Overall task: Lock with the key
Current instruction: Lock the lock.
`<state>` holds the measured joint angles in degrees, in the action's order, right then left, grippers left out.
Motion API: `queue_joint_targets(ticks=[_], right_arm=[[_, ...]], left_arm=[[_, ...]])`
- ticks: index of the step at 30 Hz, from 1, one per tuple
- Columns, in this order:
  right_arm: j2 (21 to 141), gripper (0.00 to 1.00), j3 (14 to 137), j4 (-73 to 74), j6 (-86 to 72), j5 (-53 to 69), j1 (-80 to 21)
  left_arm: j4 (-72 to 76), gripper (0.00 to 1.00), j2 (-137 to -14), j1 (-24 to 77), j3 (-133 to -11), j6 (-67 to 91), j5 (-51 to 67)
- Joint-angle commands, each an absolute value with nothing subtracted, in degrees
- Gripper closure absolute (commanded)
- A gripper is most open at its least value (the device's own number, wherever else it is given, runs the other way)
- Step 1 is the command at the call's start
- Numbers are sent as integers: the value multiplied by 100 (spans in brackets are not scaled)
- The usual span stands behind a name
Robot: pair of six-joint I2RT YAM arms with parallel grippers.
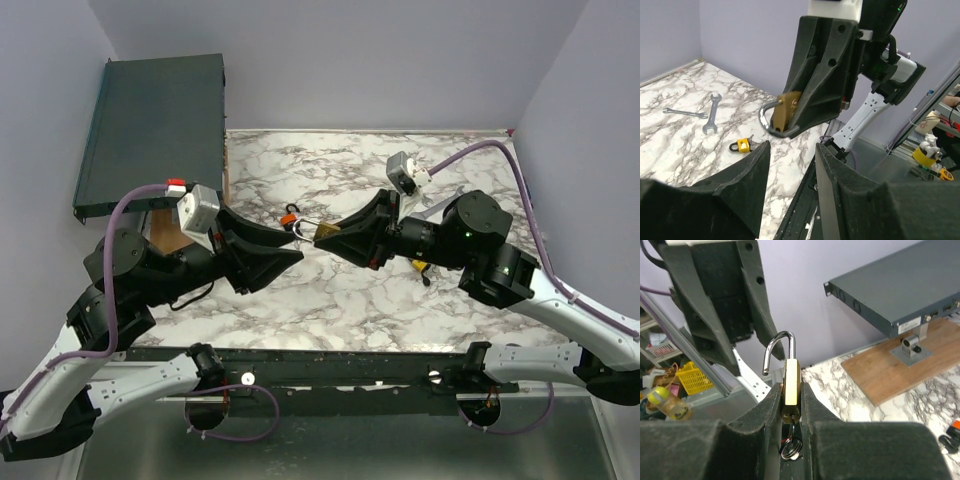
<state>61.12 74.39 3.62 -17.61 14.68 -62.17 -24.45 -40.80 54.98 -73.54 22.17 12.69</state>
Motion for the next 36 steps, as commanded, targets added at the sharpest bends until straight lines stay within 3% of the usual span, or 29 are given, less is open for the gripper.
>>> queue_joint_targets(ticks=[1,10,16,19,26,36], right_arm=[[6139,99,7506,677,-1463,1467,-6210],[6100,99,7506,823,-1349,1500,-6205],[6091,99,7532,896,-1322,1559,-6213],[6065,99,7556,923,-1329,1610,-6206],[6052,99,7671,1041,-1343,1769,-6206],[6222,99,7826,1090,-1397,1912,-6212]], left_arm=[[-2807,59,-4212,5187,-7741,2440,1876],[-3266,68,-4694,4281,-7947,2850,2448],[-3197,72,-4844,4120,-7982,2929,2666],[-3217,80,-4861,4087,-8000,2881,2743],[-3271,88,-4773,4071,-8002,2676,3123],[-3563,89,-4799,4070,-8098,2449,2689]])
